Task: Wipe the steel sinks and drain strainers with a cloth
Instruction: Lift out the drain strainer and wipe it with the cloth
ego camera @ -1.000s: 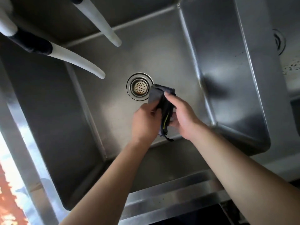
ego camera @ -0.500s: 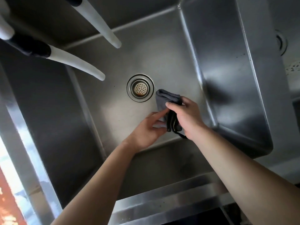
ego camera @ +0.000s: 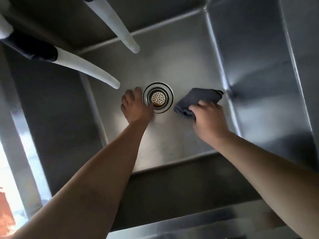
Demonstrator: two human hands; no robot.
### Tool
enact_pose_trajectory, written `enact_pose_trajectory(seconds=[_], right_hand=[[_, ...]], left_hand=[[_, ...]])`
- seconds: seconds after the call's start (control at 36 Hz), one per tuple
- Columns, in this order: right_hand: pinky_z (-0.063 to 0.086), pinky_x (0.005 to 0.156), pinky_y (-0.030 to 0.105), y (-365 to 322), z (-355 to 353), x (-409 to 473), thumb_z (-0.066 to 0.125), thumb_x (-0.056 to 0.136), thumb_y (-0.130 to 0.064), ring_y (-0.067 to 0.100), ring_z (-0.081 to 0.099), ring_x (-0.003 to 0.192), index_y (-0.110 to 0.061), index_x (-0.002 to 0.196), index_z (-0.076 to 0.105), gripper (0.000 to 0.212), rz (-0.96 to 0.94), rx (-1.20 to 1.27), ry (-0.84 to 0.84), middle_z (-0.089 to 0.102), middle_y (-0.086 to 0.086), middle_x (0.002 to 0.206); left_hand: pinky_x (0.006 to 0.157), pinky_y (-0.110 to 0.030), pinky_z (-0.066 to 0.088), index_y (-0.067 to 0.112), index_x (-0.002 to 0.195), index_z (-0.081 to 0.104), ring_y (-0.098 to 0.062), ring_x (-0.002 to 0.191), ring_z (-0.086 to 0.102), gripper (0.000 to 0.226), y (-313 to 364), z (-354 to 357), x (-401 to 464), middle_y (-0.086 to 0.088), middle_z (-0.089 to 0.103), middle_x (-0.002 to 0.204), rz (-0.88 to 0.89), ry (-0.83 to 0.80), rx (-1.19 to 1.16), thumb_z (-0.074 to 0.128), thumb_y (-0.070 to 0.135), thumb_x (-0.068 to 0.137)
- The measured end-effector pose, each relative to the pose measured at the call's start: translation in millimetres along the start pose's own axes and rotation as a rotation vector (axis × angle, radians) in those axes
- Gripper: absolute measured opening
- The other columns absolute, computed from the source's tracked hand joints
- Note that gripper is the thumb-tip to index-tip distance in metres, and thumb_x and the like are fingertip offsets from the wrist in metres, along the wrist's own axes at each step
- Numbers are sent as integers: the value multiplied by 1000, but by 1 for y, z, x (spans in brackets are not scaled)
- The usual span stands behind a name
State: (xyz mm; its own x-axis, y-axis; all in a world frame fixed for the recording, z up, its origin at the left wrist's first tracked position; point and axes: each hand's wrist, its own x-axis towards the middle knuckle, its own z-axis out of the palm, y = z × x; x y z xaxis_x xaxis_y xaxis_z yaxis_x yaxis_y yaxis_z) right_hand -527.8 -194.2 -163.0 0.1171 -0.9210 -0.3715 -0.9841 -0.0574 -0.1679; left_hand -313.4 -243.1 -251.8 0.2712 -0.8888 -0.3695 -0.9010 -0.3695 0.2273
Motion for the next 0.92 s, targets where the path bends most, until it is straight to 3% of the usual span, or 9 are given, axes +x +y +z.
enact_pose_trajectory(seconds=[0.14, 0.31, 0.36, 0.44, 0.53, 0.64, 0.69, 0.78, 0.92], right_hand=[[40, 88, 40, -3, 30, 3, 58, 94, -22, 33, 53, 111, -21, 119, 62, 25, -45, -101, -249, 59, 7, 120], [39, 92, 41, 1, 41, -3, 64, 89, -21, 33, 51, 110, -22, 121, 60, 33, -7, -79, -236, 59, 6, 120], [39, 90, 40, 2, 41, -5, 64, 88, -22, 33, 52, 107, -22, 118, 62, 30, 3, -26, -211, 60, 5, 116], [36, 80, 37, 1, 36, -9, 64, 86, -24, 31, 55, 98, -22, 107, 66, 21, 9, 81, -120, 62, 4, 107], [32, 68, 33, 0, 21, -11, 66, 79, -18, 31, 58, 81, -17, 87, 68, 8, 31, 245, 14, 61, 2, 85], [50, 64, 37, 1, 2, -14, 70, 74, -11, 30, 59, 74, -7, 89, 67, 16, 116, 560, 97, 64, 9, 85], [48, 71, 30, 4, -6, -16, 70, 74, -11, 23, 58, 80, -11, 97, 68, 23, 212, 713, 133, 63, 8, 94], [37, 59, 14, 6, -17, -18, 63, 73, -18, 5, 50, 65, -23, 86, 62, 14, 323, 936, 138, 58, -4, 78], [57, 61, 30, 7, -31, -23, 56, 86, -4, 12, 65, 69, -15, 94, 61, 14, 553, 1402, 116, 61, -6, 75]], left_hand=[[114, -48, 21, 32, 141, 33, -35, 142, 23, 81, 10, 17, 13, -10, 23, 156, -3, 47, 54, 75, 47, 73], [112, -44, 23, 29, 139, 38, -33, 139, 28, 76, 14, 18, 18, -8, 31, 152, -19, 91, 28, 73, 27, 72], [111, -44, 25, 26, 134, 44, -33, 136, 32, 70, 14, 15, 17, -8, 35, 149, 2, 106, 0, 71, 24, 70], [107, -43, 27, 19, 109, 61, -31, 132, 38, 37, 11, 11, 16, -5, 46, 141, 24, 150, -46, 69, 25, 73], [102, -38, 29, 19, 88, 66, -29, 125, 44, 11, 8, 4, 14, -2, 57, 125, 14, 152, -127, 67, 25, 79], [92, -35, 47, 20, 86, 69, -26, 104, 61, 8, 7, -9, 9, 1, 69, 102, -89, 23, -332, 69, 23, 78], [81, -37, 55, 20, 83, 68, -22, 90, 66, 5, 8, -16, 3, 4, 69, 87, -164, -39, -517, 71, 18, 80], [81, -41, 57, 23, 78, 63, -19, 83, 68, 16, 9, -28, -9, 3, 69, 82, -201, -46, -669, 72, 9, 80], [75, -51, 61, 19, 80, 63, -21, 73, 66, 16, 12, -52, -28, -11, 71, 83, -237, -99, -872, 78, 12, 83]])
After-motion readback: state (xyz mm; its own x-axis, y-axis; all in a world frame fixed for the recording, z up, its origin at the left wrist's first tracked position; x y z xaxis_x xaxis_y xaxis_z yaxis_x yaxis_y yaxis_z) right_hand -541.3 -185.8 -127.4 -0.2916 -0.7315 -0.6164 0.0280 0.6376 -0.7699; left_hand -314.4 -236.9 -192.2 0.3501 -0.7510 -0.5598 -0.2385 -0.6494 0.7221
